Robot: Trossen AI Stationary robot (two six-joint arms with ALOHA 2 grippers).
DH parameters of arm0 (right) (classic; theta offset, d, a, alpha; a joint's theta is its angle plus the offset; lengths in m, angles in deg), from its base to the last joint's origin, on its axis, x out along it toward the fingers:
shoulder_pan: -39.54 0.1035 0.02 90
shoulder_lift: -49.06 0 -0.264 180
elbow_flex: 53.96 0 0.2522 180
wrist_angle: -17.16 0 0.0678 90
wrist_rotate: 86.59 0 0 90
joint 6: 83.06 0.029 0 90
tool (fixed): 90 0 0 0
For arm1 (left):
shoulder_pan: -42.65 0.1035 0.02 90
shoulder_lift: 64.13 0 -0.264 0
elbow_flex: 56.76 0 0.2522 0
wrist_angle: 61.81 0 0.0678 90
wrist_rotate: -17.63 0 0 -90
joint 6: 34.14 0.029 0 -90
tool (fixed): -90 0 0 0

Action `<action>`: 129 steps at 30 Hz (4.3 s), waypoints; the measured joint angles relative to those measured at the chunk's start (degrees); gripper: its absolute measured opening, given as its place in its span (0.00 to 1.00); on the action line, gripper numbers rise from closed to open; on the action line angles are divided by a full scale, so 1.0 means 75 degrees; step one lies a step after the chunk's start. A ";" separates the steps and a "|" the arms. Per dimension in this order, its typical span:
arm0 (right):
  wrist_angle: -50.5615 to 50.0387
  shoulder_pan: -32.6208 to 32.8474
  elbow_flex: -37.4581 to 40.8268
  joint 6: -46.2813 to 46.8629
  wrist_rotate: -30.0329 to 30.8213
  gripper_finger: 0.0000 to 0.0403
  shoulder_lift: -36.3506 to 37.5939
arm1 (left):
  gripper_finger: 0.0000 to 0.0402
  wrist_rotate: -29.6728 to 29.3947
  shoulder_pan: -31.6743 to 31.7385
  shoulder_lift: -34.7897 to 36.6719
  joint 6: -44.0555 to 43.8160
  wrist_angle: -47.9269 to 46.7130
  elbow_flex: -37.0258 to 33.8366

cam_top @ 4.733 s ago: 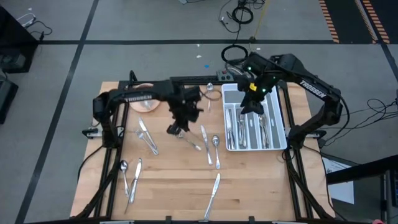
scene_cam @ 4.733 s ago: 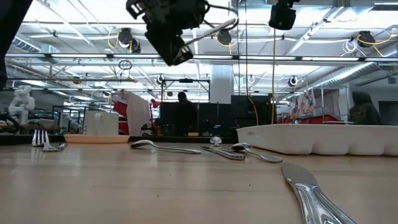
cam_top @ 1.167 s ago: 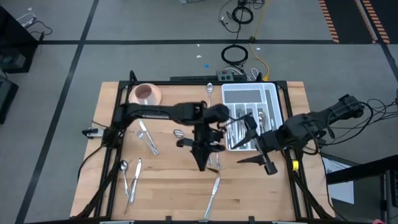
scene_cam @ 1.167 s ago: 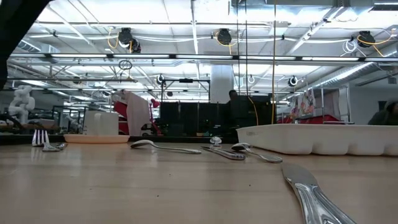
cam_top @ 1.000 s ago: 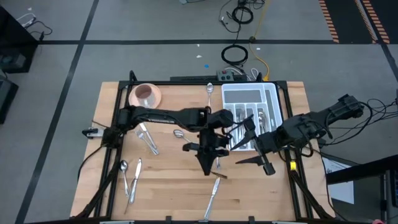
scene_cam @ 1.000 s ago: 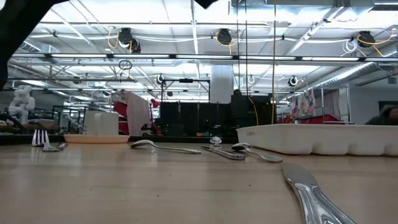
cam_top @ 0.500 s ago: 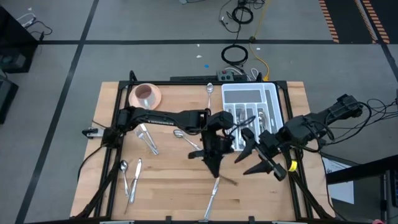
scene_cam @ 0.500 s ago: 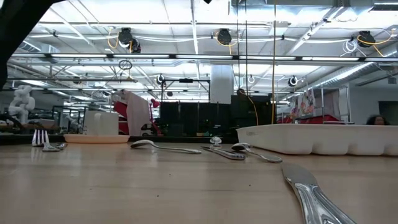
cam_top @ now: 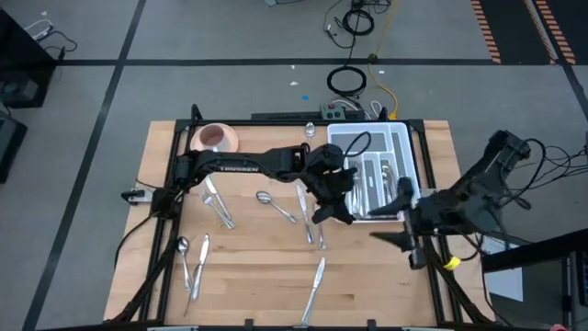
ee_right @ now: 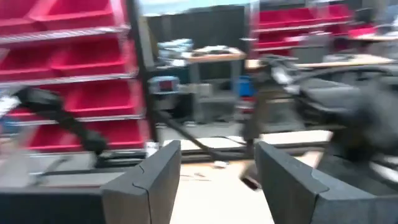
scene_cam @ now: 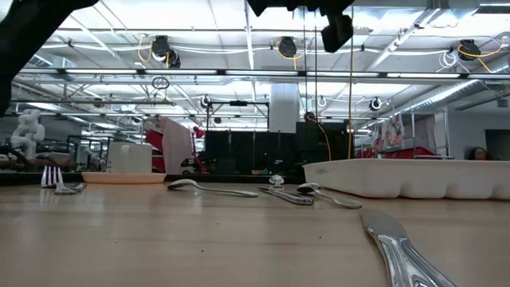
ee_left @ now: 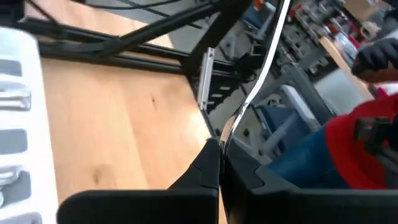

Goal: Sort silverware
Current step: Put the silver fork into the silverware rack

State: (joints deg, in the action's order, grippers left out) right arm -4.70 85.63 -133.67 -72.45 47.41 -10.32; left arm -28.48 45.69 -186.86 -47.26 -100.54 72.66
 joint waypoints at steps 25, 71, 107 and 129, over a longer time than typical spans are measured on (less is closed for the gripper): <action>-0.5202 -0.2449 0.0003 0.3242 -0.4457 0.49 -0.1016 | 0.01 -0.2167 -0.0036 0.0009 0.1625 -0.4168 0.0000; -0.5762 -0.3469 0.0003 0.2364 -0.5360 0.00 -0.2283 | 0.24 -0.2589 -0.0563 0.0015 0.1919 -0.4323 0.0007; 0.1887 -0.2460 0.7504 1.2546 0.1857 0.00 0.1806 | 0.49 -0.4512 -0.0050 0.1475 0.1383 -0.4127 0.0035; 0.1877 -0.3948 0.7514 1.4957 -0.0852 0.00 0.1645 | 0.49 -0.4489 -0.0047 0.1475 0.1390 -0.3502 0.0029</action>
State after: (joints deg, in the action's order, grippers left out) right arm 9.38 56.02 -77.31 39.73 41.02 2.02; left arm -62.15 45.33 -175.80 -36.83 -126.81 72.88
